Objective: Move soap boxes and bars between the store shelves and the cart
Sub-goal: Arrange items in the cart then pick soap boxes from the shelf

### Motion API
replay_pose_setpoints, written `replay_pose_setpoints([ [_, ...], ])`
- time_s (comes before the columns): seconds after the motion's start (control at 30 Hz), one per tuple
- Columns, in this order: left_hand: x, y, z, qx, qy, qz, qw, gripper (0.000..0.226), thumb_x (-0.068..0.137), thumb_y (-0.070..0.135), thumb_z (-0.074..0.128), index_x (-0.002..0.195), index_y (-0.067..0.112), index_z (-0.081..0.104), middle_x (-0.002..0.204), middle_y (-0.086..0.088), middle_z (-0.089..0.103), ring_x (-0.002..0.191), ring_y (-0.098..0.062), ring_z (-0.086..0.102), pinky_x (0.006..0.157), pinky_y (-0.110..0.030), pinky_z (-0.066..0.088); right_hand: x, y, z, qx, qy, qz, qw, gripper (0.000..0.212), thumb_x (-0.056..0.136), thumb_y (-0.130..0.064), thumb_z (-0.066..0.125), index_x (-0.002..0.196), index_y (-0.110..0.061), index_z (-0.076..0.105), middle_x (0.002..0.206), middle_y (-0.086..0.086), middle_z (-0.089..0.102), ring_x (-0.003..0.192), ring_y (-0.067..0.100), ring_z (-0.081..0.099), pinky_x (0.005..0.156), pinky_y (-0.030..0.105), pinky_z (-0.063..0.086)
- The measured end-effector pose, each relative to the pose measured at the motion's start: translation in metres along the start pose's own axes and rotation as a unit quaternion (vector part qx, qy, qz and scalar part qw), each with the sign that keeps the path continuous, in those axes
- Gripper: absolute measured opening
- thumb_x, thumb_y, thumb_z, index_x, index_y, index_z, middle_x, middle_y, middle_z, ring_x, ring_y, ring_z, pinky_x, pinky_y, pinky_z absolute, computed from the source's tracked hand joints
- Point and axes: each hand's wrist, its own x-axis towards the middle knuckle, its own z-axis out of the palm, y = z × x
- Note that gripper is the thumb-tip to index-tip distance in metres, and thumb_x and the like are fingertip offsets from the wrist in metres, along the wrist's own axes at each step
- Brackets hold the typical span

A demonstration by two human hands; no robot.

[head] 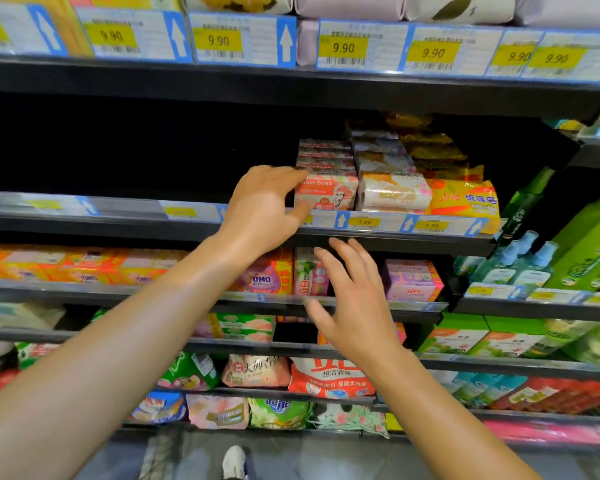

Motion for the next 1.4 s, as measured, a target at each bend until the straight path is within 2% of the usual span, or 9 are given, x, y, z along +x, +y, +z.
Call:
replay_pose_setpoints([
  [0.2, -0.091, -0.029, -0.011, 0.015, 0.026, -0.035, 0.999, 0.058, 0.089, 0.047, 0.050, 0.139, 0.019, 0.053, 0.150, -0.007, 0.045, 0.142, -0.030, 0.032, 0.118, -0.056, 0.018, -0.022, -0.028, 0.037, 0.012, -0.078, -0.022, 0.997, 0.072, 0.084, -0.040, 0.067, 0.148, -0.019, 0.041, 0.157, 0.004, 0.032, 0.147, 0.027, 0.020, 0.122, 0.044, 0.022],
  [0.3, -0.146, -0.053, -0.017, 0.003, -0.015, -0.105, 0.994, 0.059, 0.088, 0.047, 0.049, 0.142, 0.023, 0.050, 0.153, -0.005, 0.040, 0.144, -0.028, 0.027, 0.119, -0.053, 0.017, -0.037, -0.050, 0.066, 0.011, -0.130, -0.044, 0.990, 0.074, 0.083, -0.041, 0.067, 0.148, -0.018, 0.042, 0.157, 0.005, 0.033, 0.148, 0.029, 0.021, 0.121, 0.046, 0.024],
  [0.5, -0.297, -0.112, -0.029, 0.029, -0.121, -0.245, 0.961, 0.060, 0.082, 0.049, 0.055, 0.136, 0.022, 0.057, 0.146, -0.006, 0.050, 0.137, -0.034, 0.038, 0.113, -0.057, 0.028, -0.086, -0.128, 0.138, 0.027, -0.238, -0.093, 0.966, 0.075, 0.078, -0.051, 0.046, 0.144, -0.015, 0.048, 0.151, 0.008, 0.042, 0.142, 0.034, 0.034, 0.115, 0.051, 0.034],
  [0.67, -0.443, -0.161, -0.072, 0.047, -0.139, -0.337, 0.930, 0.056, 0.078, 0.049, 0.050, 0.120, 0.016, 0.067, 0.127, -0.010, 0.065, 0.117, -0.038, 0.058, 0.098, -0.054, 0.047, -0.145, -0.221, 0.200, 0.024, -0.333, -0.150, 0.931, 0.079, 0.075, -0.050, 0.056, 0.145, -0.013, 0.047, 0.150, 0.010, 0.043, 0.139, 0.036, 0.036, 0.118, 0.047, 0.029],
  [0.8, -0.555, -0.195, -0.118, 0.052, -0.151, -0.399, 0.903, 0.062, 0.077, 0.051, 0.048, 0.124, 0.016, 0.066, 0.129, -0.011, 0.064, 0.119, -0.038, 0.058, 0.095, -0.059, 0.047, -0.196, -0.309, 0.242, 0.015, -0.382, -0.179, 0.906, 0.080, 0.076, -0.052, 0.056, 0.144, -0.010, 0.048, 0.149, 0.015, 0.044, 0.139, 0.038, 0.037, 0.118, 0.048, 0.029],
  [0.97, -0.668, -0.231, -0.169, 0.082, -0.185, -0.452, 0.869, 0.063, 0.079, 0.052, 0.043, 0.127, 0.017, 0.065, 0.131, -0.010, 0.063, 0.118, -0.038, 0.058, 0.099, -0.051, 0.047, -0.246, -0.415, 0.279, 0.023, -0.439, -0.214, 0.872, 0.080, 0.079, -0.050, 0.057, 0.148, -0.012, 0.043, 0.156, 0.013, 0.035, 0.146, 0.034, 0.027, 0.121, 0.043, 0.021],
  [1.17, -0.747, -0.266, -0.219, 0.088, -0.184, -0.523, 0.828, 0.061, 0.081, 0.048, 0.050, 0.133, 0.017, 0.060, 0.137, -0.010, 0.058, 0.127, -0.040, 0.050, 0.106, -0.053, 0.040, -0.268, -0.502, 0.316, 0.024, -0.472, -0.260, 0.842, 0.079, 0.081, -0.044, 0.067, 0.148, -0.011, 0.043, 0.156, 0.013, 0.036, 0.146, 0.036, 0.027, 0.121, 0.046, 0.022],
  [1.27, -0.764, -0.294, -0.241, 0.091, -0.179, -0.540, 0.818, 0.063, 0.083, 0.048, 0.051, 0.138, 0.017, 0.055, 0.142, -0.009, 0.054, 0.133, -0.038, 0.044, 0.112, -0.050, 0.033, -0.259, -0.541, 0.338, 0.005, -0.497, -0.286, 0.819, 0.078, 0.088, -0.047, 0.061, 0.154, -0.016, 0.031, 0.162, 0.006, 0.023, 0.151, 0.029, 0.014, 0.124, 0.039, 0.011],
  [1.4, -0.780, -0.342, -0.262, 0.113, -0.189, -0.551, 0.805, 0.061, 0.088, 0.047, 0.054, 0.142, 0.020, 0.050, 0.147, -0.008, 0.049, 0.137, -0.035, 0.040, 0.113, -0.047, 0.030, -0.243, -0.590, 0.383, 0.006, -0.494, -0.310, 0.812, 0.079, 0.088, -0.049, 0.062, 0.153, -0.016, 0.032, 0.161, 0.006, 0.025, 0.150, 0.029, 0.017, 0.123, 0.037, 0.011],
])
